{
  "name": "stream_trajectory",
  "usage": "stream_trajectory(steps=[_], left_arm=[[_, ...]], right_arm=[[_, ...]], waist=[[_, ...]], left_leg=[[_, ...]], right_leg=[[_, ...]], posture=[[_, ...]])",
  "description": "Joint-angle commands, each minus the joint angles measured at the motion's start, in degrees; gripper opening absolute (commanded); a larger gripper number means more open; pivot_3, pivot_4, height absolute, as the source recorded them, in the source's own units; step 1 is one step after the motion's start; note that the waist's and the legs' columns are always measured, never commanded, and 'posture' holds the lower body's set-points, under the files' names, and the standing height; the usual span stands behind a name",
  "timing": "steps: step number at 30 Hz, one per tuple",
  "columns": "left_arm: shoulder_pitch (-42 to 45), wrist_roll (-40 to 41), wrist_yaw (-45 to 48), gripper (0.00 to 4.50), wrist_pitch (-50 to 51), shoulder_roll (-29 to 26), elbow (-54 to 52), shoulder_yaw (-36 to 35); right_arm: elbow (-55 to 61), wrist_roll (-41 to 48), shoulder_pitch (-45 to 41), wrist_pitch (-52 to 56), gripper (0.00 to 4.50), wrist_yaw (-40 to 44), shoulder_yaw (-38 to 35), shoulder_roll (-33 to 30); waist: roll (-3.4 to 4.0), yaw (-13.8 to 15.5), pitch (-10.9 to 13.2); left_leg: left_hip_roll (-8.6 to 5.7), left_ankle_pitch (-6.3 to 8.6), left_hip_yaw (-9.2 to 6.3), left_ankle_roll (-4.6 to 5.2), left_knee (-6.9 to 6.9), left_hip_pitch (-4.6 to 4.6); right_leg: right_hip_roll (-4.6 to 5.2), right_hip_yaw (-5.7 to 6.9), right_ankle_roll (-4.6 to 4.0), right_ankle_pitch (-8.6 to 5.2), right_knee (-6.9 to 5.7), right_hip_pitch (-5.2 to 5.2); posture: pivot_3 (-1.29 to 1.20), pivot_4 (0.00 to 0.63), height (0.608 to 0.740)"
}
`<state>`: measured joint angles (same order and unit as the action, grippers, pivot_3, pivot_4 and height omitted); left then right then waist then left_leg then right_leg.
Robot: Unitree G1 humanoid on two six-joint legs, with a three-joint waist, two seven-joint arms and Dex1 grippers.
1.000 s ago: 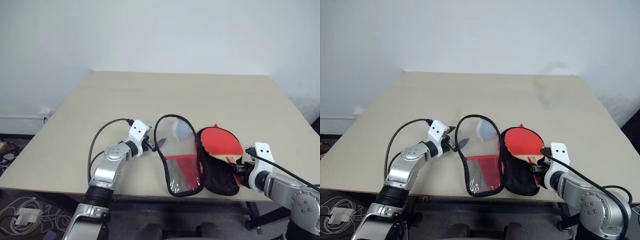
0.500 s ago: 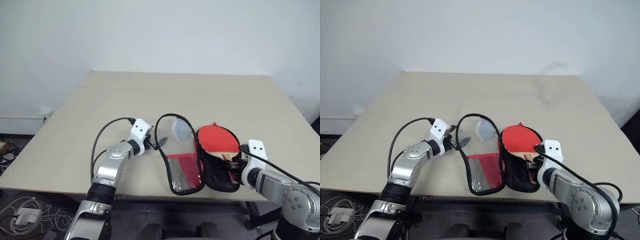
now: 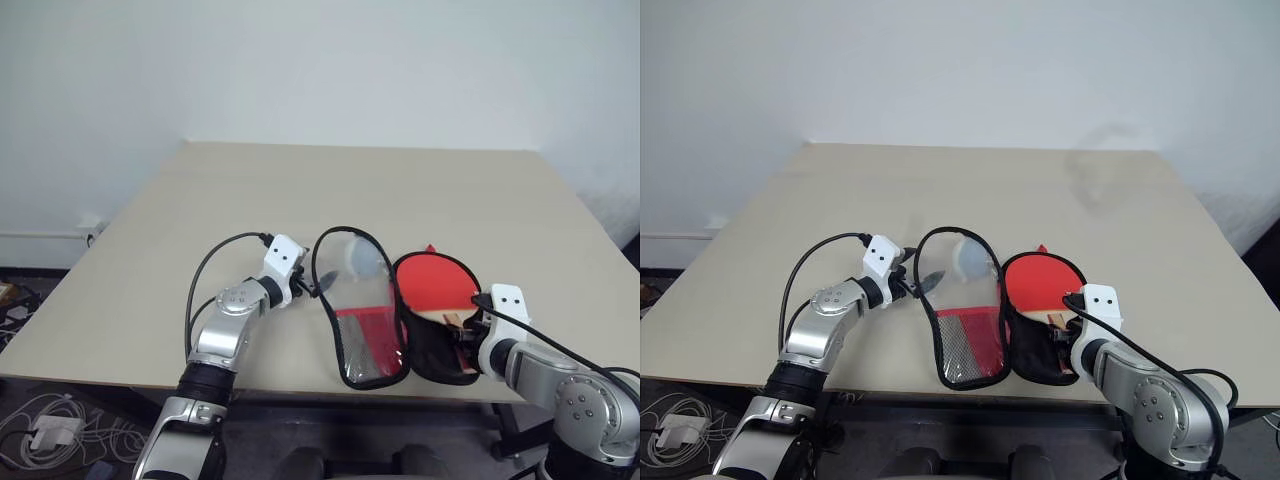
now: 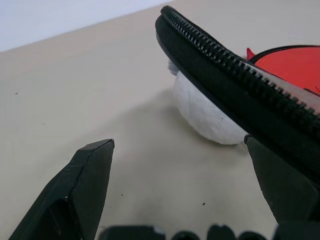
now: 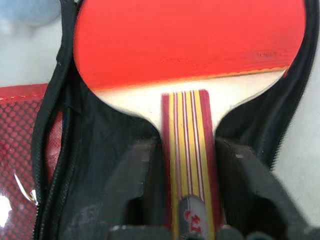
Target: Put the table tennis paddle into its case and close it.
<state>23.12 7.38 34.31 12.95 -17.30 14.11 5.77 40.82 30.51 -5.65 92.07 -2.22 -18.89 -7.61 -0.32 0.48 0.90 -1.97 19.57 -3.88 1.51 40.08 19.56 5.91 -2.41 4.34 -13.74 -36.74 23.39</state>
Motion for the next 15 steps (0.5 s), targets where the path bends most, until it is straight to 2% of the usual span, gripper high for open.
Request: stream_trajectory(steps=[1,3,4,9,15], left_arm=[[1.75,-0.47,0.10,4.50,-1.12,-0.21,-1.09,-0.20],[1.82,-0.51,0.10,4.50,-1.14,-0.23,-0.99,-0.25],[1.78,-0.53,0.09,4.50,-1.15,-0.22,-1.04,-0.25],[1.62,-0.61,-0.02,4.50,-1.33,-0.19,-1.18,-0.24],[0.38,-0.07,5.31,4.50,-0.73,-1.21,-3.51,2.59]], right_arm=[[1.11,-0.48,-1.33,0.43,3.50,0.13,-0.53,-0.10],[1.09,0.03,-1.61,0.43,4.27,0.72,-0.66,-0.58],[1.22,0.58,-1.48,0.43,4.49,1.27,-0.34,-1.24],[4.77,3.18,-3.22,0.43,4.49,6.06,-3.08,-4.51],[6.47,10.22,-7.16,-5.98,4.49,19.75,-19.27,-15.05]], waist=[[0.00,0.01,0.00],[0.00,0.00,0.00],[0.00,0.01,0.00],[0.01,0.00,0.00],[0.01,0.04,0.01]], left_leg=[[0.00,0.00,0.00,0.00,0.00,0.00],[0.00,0.00,-0.01,0.00,0.00,0.00],[0.00,0.00,-0.01,0.00,0.00,0.00],[0.00,0.00,-0.01,0.00,0.00,0.00],[-0.01,0.03,-0.02,0.06,0.00,0.01]], right_leg=[[0.00,0.00,0.00,0.00,0.00,0.00],[0.00,0.01,0.00,0.00,0.00,0.00],[0.00,0.01,0.00,0.00,0.00,0.00],[0.00,0.01,0.00,0.00,0.01,0.00],[0.00,0.07,0.00,0.00,0.06,-0.07]], posture=[[0.00,0.000,0.716],[0.00,0.000,0.716],[0.00,0.000,0.716],[0.00,0.000,0.716],[0.00,0.000,0.716]])
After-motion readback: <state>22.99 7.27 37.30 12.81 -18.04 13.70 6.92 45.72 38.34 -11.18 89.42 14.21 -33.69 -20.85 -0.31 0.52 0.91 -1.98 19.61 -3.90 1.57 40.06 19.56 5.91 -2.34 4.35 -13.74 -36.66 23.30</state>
